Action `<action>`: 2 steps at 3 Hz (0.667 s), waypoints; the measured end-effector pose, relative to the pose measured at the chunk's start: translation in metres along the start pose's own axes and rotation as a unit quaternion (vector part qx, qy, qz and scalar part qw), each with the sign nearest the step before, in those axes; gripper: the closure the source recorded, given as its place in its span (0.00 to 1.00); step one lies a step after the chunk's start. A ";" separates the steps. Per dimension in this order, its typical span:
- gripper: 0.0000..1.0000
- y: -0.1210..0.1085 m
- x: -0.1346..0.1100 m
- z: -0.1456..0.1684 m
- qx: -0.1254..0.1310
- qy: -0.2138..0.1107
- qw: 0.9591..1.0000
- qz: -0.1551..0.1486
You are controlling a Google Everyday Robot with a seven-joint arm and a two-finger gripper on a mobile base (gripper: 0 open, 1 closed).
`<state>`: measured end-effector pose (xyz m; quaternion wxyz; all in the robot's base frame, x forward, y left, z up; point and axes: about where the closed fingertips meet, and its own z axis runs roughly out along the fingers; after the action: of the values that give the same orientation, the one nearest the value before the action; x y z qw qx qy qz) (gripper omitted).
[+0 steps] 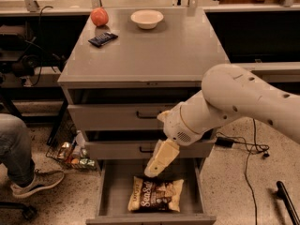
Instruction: Pick brown chip bag from bottom drawer and place on counter
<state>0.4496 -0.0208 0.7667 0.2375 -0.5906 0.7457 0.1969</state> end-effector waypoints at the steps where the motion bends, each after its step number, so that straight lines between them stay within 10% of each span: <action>1: 0.00 -0.008 -0.003 -0.008 0.017 -0.005 1.000 0.000; 2: 0.00 -0.002 0.005 0.011 0.006 0.015 1.000 -0.009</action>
Offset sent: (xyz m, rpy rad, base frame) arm 0.0002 0.0081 -0.0436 -0.0804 -0.0040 0.0287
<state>0.4517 -0.0189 0.7544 0.2317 -0.5983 0.7453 0.1811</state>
